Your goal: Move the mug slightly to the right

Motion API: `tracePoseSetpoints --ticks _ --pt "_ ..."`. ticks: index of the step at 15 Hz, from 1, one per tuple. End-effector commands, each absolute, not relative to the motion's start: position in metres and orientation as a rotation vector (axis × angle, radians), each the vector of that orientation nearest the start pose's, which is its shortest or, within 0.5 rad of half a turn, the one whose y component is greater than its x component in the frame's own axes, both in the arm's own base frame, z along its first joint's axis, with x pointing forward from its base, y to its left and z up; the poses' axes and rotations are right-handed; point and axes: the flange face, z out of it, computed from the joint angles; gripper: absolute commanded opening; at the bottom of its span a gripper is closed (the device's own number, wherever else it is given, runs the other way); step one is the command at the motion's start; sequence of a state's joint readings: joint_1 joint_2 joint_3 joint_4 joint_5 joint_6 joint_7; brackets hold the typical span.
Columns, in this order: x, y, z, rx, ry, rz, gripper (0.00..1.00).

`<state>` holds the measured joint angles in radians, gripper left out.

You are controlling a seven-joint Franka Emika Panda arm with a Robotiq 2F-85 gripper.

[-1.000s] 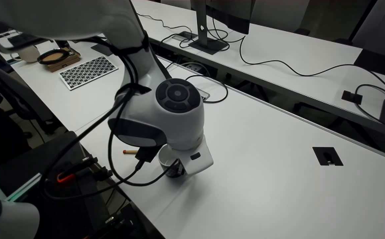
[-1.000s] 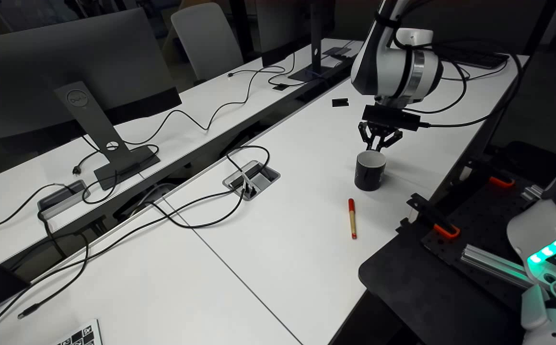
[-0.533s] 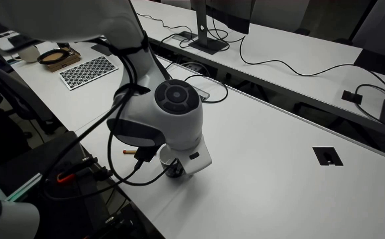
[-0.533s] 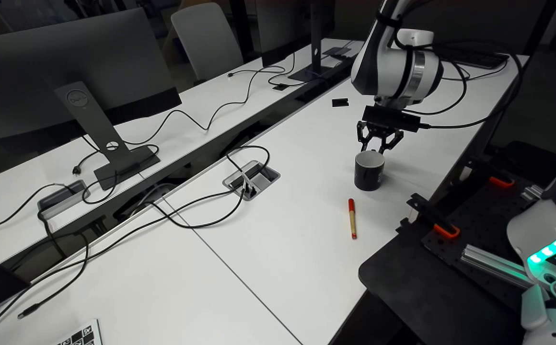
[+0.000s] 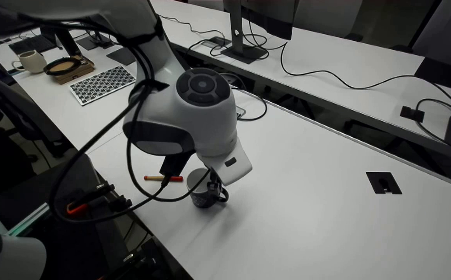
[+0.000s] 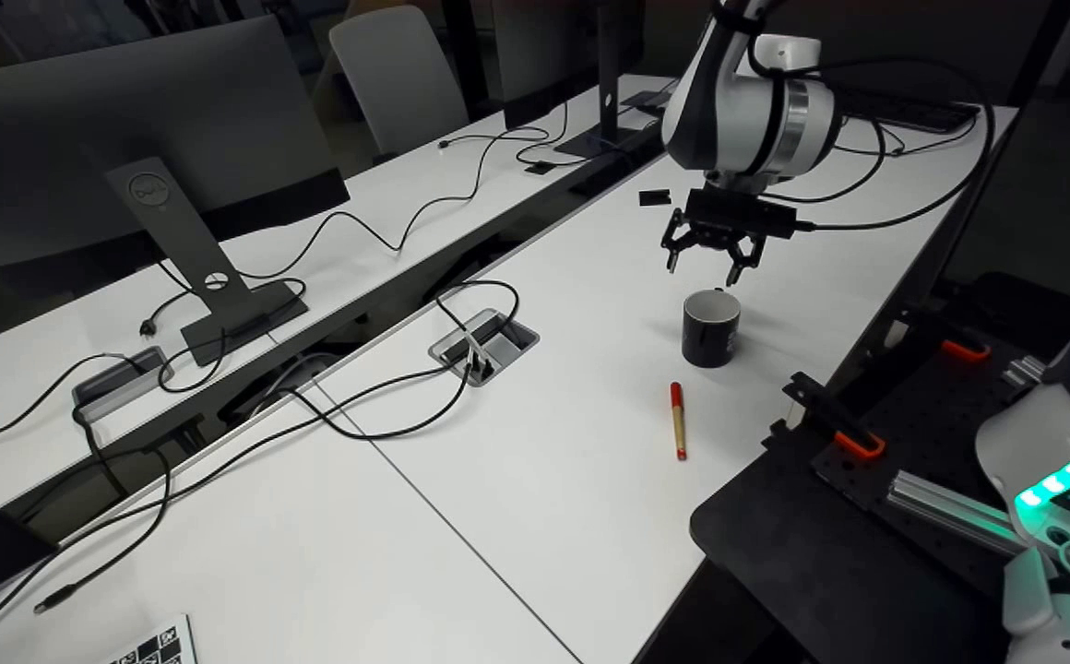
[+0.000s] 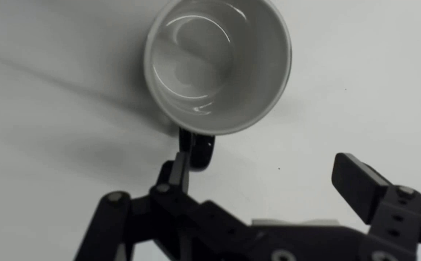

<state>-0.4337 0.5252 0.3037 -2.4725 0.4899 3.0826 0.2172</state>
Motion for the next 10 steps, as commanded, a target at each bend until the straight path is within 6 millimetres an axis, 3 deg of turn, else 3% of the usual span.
tracePoseSetpoints --ticks 1,4,10 --pt "0.456 -0.054 0.150 -2.789 1.095 -0.143 1.00" --pt "0.465 -0.012 0.187 -2.927 0.859 -0.159 1.00" --pt "0.483 0.098 0.264 -3.144 0.287 -0.143 1.00"
